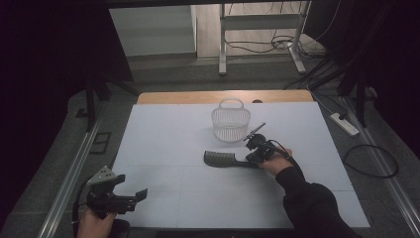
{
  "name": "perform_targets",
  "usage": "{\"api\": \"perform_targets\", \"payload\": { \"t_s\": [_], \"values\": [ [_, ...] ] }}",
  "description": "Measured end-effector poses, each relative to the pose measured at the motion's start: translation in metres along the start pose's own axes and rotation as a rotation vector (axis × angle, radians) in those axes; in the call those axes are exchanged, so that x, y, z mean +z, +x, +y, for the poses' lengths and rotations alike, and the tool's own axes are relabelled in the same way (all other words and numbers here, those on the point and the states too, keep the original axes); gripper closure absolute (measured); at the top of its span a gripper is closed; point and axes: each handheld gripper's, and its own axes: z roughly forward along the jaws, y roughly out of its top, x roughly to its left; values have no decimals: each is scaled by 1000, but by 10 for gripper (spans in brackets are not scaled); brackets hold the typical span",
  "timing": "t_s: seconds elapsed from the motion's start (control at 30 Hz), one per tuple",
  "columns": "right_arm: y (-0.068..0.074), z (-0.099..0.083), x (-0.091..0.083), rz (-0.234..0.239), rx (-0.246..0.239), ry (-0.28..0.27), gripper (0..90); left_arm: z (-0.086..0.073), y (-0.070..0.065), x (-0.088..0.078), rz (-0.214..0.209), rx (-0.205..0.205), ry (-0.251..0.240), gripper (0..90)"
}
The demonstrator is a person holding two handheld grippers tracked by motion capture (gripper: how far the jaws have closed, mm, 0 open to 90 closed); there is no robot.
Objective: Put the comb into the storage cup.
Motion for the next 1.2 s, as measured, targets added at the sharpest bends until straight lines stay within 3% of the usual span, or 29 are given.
{"api": "perform_targets", "payload": {
  "t_s": [0.33, 0.53, 1.2],
  "values": [
    [6, -24, -11, 9, 3, 2, 894, 0, -1, 0, 1, 6, 1, 0],
    [17, -34, -16, 26, -2, 7, 894, 1, -1, 0, 1, 8, 2, 0],
    [35, -51, -26, 46, -1, -6, 894, 1, -1, 1, 2, 8, 1, 0]
  ]
}}
